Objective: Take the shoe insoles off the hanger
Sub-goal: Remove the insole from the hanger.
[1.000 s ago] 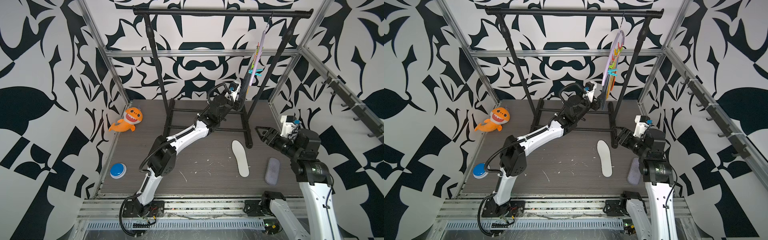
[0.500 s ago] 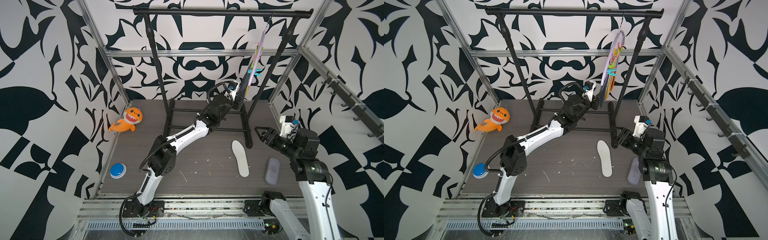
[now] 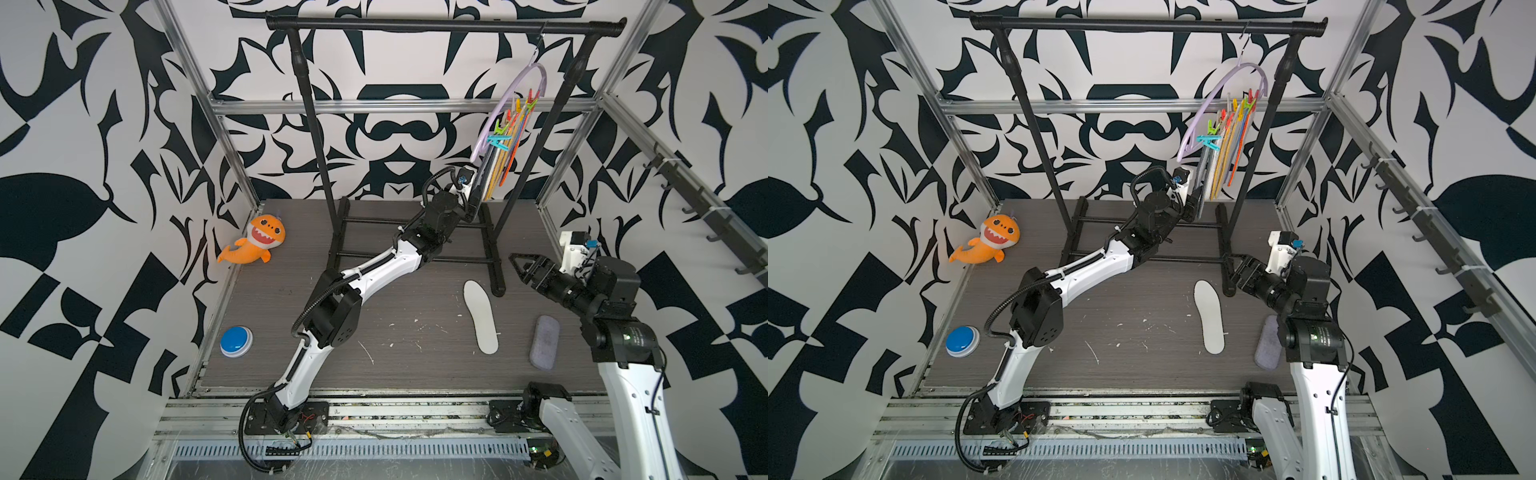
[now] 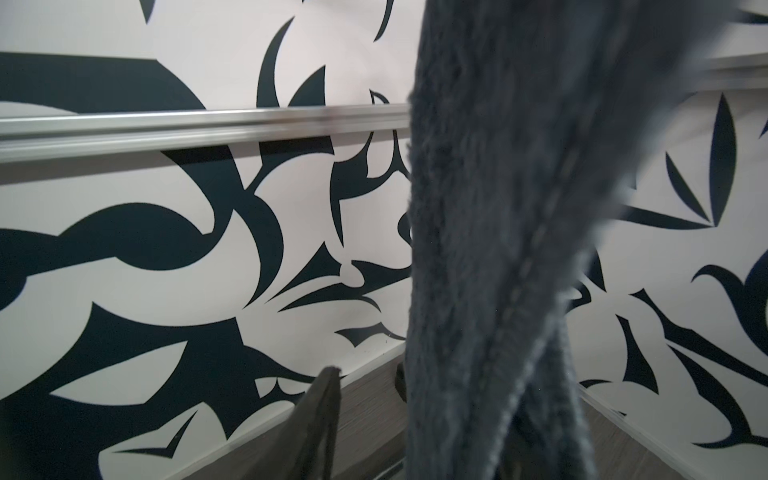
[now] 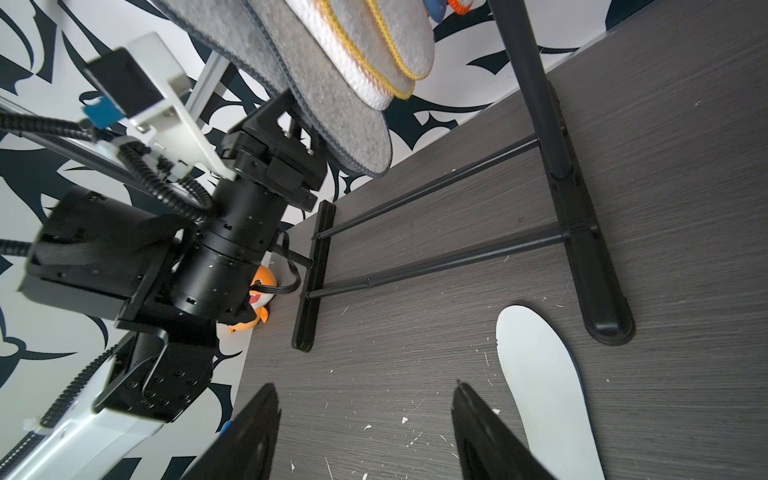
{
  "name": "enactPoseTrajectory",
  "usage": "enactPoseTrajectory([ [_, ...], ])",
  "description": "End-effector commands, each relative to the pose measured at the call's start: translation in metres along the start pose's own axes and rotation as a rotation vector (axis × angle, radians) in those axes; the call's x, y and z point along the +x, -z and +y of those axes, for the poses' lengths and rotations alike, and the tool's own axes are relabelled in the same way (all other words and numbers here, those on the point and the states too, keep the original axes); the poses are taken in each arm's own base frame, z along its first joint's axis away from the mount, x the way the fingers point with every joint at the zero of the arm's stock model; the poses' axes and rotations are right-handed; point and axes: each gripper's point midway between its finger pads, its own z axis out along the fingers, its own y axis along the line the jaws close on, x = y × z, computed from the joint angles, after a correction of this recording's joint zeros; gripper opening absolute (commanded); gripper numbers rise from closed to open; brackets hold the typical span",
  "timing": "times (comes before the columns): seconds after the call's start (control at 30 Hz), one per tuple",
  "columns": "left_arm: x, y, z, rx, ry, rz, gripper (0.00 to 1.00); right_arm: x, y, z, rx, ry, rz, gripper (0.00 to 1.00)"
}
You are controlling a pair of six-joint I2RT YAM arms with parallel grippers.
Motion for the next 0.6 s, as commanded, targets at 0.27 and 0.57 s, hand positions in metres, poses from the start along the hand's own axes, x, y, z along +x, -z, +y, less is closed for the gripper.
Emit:
enactPoseTrajectory([
  [0.27,0.029,-0.002,0.011,0.005,0.042,0.047,0.44,-0.016,0.011,0.021,-0.049,0.041,-0.053,0.69],
  [0.57,0.038,0.000,0.018,-0.002,0.052,0.064,0.39,-0.020,0.013,0.026,-0.065,0.036,-0.063,0.69],
])
